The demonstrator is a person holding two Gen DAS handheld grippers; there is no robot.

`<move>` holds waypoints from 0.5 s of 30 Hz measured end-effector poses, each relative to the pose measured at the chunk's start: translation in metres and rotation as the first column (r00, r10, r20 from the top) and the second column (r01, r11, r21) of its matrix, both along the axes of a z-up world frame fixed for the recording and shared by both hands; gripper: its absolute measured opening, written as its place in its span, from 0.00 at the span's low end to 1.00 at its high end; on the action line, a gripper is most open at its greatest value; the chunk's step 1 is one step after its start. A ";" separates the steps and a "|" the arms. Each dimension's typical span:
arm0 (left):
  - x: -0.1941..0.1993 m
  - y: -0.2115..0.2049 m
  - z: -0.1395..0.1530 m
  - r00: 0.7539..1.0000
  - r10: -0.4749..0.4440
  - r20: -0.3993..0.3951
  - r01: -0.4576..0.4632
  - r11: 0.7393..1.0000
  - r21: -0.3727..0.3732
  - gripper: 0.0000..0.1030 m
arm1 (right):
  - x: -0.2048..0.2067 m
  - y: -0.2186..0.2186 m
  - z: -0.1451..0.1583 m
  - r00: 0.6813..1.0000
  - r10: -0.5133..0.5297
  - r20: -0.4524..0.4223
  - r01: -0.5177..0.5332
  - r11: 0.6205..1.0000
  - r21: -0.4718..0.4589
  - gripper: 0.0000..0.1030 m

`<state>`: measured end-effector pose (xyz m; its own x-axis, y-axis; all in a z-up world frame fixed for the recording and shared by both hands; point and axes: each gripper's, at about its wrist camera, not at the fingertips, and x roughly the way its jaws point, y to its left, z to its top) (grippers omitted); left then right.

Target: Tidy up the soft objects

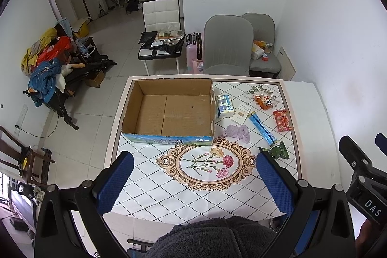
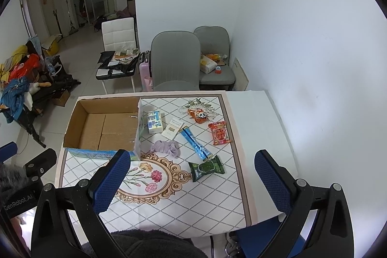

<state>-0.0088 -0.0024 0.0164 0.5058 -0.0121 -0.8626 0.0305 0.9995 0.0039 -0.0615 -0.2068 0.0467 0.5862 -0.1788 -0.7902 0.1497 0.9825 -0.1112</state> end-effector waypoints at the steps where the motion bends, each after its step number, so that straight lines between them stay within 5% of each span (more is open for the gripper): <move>1: 0.000 0.000 0.000 1.000 0.000 -0.001 0.000 1.000 0.000 1.00 | 0.000 0.000 0.000 1.000 0.000 0.001 0.000 1.000 0.001 1.00; 15: 0.001 -0.003 0.000 1.000 -0.005 -0.007 0.005 1.000 -0.005 1.00 | 0.006 -0.001 -0.002 1.000 0.003 -0.010 -0.003 1.000 0.015 1.00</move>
<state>-0.0079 -0.0050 0.0160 0.4998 -0.0185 -0.8659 0.0354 0.9994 -0.0009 -0.0558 -0.2076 0.0445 0.5791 -0.1654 -0.7983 0.1456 0.9844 -0.0983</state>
